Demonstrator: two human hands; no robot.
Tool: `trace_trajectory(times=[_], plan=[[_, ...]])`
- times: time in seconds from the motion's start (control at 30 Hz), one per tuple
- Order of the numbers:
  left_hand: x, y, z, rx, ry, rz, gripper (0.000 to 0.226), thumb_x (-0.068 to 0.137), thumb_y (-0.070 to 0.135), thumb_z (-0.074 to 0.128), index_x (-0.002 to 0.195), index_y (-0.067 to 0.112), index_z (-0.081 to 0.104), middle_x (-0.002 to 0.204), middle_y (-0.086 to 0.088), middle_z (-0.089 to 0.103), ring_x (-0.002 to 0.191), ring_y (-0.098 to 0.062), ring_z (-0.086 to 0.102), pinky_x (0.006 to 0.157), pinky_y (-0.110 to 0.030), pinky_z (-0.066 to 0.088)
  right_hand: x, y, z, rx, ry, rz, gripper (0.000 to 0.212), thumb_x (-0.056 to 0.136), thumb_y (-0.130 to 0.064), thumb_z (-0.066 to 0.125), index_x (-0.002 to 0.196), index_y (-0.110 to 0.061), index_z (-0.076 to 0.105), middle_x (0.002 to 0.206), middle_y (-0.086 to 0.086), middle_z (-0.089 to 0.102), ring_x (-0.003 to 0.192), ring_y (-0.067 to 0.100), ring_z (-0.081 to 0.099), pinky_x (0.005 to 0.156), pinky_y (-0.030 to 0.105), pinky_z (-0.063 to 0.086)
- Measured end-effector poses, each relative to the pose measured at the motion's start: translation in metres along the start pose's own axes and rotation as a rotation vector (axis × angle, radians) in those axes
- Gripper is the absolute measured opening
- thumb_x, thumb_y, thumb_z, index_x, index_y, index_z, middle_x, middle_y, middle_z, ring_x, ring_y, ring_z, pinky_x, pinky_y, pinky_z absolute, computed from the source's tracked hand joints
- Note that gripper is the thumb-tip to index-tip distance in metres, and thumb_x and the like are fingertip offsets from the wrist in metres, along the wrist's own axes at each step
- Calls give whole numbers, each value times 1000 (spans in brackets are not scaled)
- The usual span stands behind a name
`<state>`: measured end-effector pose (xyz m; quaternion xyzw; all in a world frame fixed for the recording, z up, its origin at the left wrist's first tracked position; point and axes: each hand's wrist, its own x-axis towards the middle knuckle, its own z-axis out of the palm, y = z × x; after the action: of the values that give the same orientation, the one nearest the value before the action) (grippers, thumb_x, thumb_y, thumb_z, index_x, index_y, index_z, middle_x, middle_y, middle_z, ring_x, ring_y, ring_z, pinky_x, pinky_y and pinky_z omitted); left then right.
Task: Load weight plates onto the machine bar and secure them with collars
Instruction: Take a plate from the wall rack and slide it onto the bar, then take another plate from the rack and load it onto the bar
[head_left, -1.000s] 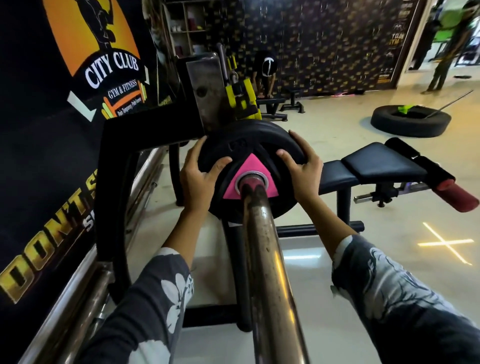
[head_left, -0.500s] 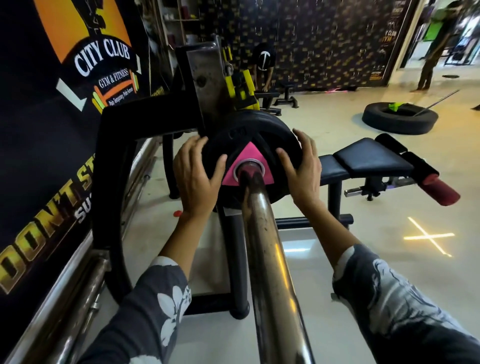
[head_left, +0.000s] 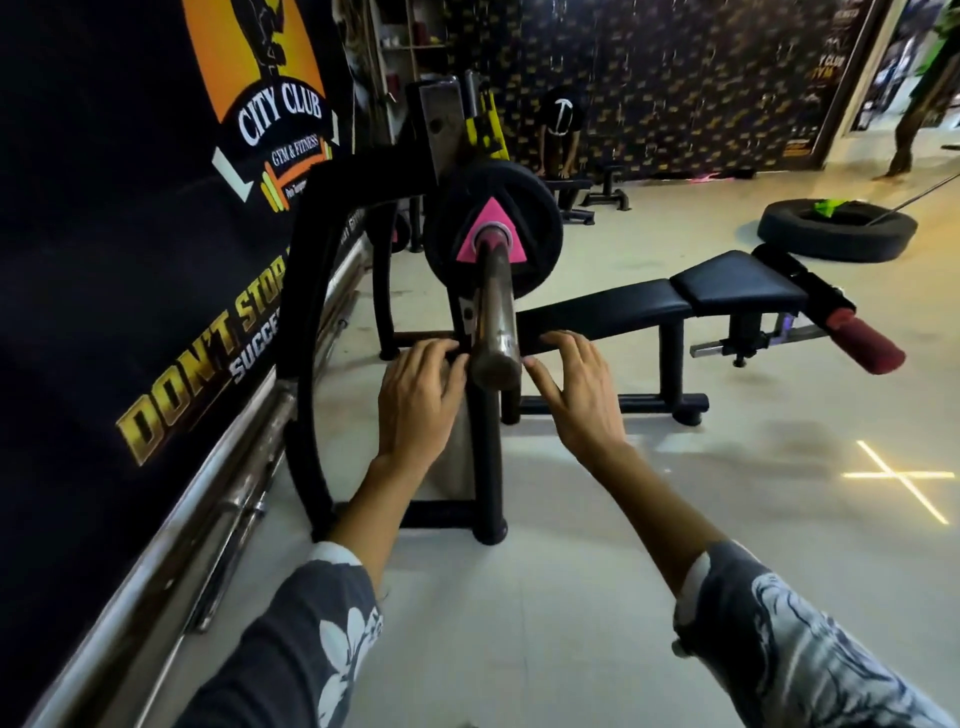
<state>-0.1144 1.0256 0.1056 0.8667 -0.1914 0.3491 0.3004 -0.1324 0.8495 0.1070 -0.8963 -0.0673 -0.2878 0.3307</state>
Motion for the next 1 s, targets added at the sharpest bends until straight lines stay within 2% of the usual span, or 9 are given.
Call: trace_trajectory(times=[0.1, 0.2, 0.3, 0.43, 0.6, 0.77, 1.0], plan=[[-32, 26, -28, -26, -3, 11, 38, 93, 36, 43, 103, 6, 63, 101, -10, 68, 94, -25, 63, 78, -33, 48, -42, -21, -20, -5, -48, -34, 41, 92, -43, 47, 113, -9, 54, 112, 10, 59, 107, 25, 53, 92, 36, 42], [-57, 46, -45, -58, -18, 22, 38, 93, 37, 41, 100, 6, 62, 95, -9, 68, 88, -22, 63, 73, -23, 42, -75, -38, -34, 35, -48, -1, 36, 93, -42, 47, 108, -10, 55, 106, 10, 59, 98, 26, 56, 84, 41, 47], [-77, 55, -48, -64, -75, 54, 34, 93, 37, 45, 96, 7, 62, 90, -8, 67, 84, -21, 63, 69, -21, 40, -100, -44, -41, 84, -60, 86, 34, 94, -40, 46, 104, -9, 56, 105, 10, 60, 98, 26, 57, 83, 46, 49], [-107, 54, -33, -124, -194, 66, 20, 92, 28, 55, 95, 9, 61, 86, -7, 67, 77, -21, 63, 60, -20, 42, -134, -35, -42, 4, -115, 206, 34, 95, -40, 44, 109, -13, 56, 116, 7, 59, 105, 23, 56, 85, 40, 49], [-148, 59, 2, -229, -361, 12, 18, 93, 25, 56, 95, 8, 60, 90, -9, 66, 81, -23, 61, 63, -24, 44, -187, -10, -46, -84, -178, 403, 35, 94, -40, 44, 109, -11, 57, 117, 8, 59, 100, 26, 58, 72, 32, 42], [-174, 100, 59, -338, -591, 52, 23, 94, 28, 52, 97, 6, 60, 97, -12, 65, 91, -26, 60, 76, -40, 51, -243, 29, -76, -163, -149, 632, 32, 94, -37, 48, 107, -10, 58, 115, 9, 60, 105, 27, 57, 82, 38, 47], [-198, 211, 160, -388, -840, 204, 27, 94, 33, 51, 100, 8, 60, 102, -10, 65, 95, -28, 59, 78, -38, 50, -303, 124, -154, -275, 13, 905, 32, 94, -39, 48, 107, -11, 58, 113, 7, 61, 104, 26, 58, 83, 35, 44]])
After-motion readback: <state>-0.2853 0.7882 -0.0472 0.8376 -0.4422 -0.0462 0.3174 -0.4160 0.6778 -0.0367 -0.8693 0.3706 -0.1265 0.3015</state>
